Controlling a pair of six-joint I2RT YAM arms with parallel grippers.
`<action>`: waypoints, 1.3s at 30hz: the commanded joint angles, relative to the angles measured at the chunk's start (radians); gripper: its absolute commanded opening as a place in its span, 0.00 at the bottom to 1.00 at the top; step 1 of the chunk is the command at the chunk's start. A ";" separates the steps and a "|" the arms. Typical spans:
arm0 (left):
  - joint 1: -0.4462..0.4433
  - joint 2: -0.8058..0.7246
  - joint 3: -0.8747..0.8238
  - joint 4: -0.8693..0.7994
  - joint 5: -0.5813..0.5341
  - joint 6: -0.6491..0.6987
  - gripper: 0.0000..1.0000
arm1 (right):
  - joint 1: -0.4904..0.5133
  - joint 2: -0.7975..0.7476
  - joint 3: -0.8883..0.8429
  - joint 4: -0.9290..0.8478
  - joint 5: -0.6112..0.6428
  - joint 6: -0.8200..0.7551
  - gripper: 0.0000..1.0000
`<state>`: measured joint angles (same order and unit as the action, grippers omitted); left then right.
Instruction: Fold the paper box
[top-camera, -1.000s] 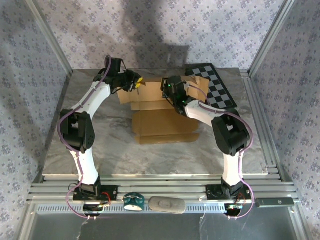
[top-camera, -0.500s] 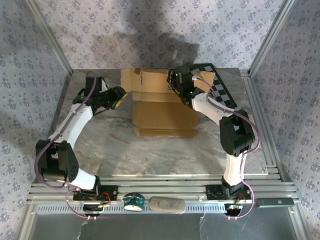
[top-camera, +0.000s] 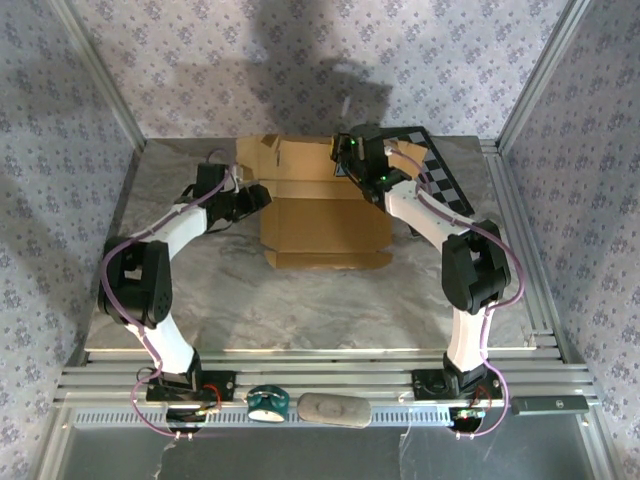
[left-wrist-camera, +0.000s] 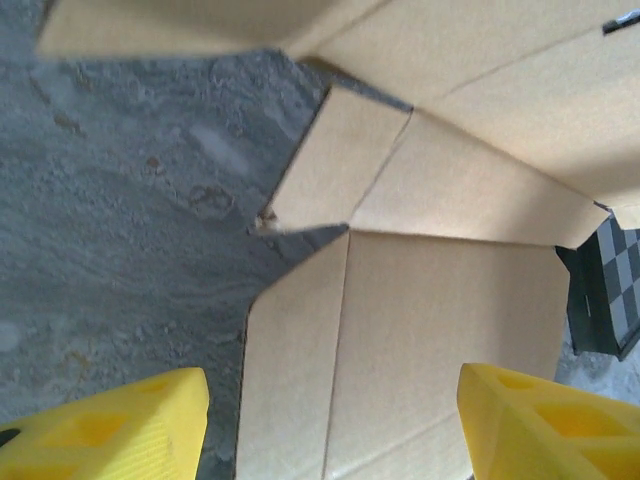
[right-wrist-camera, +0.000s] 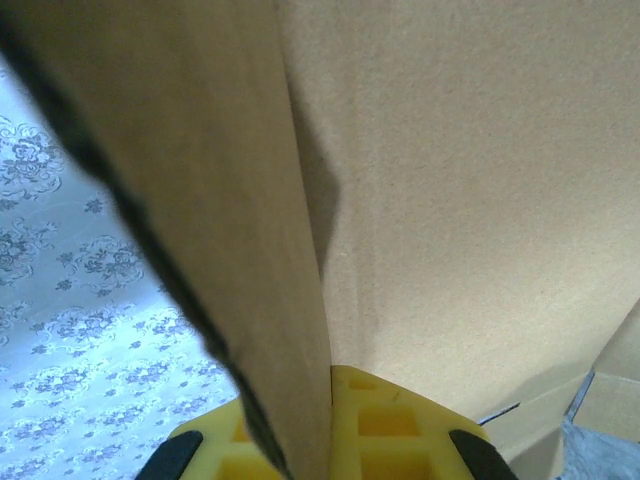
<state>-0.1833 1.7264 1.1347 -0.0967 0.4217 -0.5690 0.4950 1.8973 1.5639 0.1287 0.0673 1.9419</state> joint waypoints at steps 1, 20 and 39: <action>-0.002 0.041 0.032 0.065 -0.015 0.047 0.66 | -0.008 -0.004 0.054 -0.019 -0.019 0.025 0.00; -0.027 0.134 0.088 0.211 -0.045 -0.051 0.48 | -0.017 0.018 0.095 -0.082 -0.041 0.036 0.00; -0.173 0.102 0.173 -0.070 -0.366 0.094 0.19 | -0.005 0.023 0.085 -0.075 -0.028 0.051 0.00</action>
<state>-0.3359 1.8542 1.2659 -0.0975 0.1398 -0.5426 0.4831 1.9144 1.6299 0.0475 0.0292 1.9717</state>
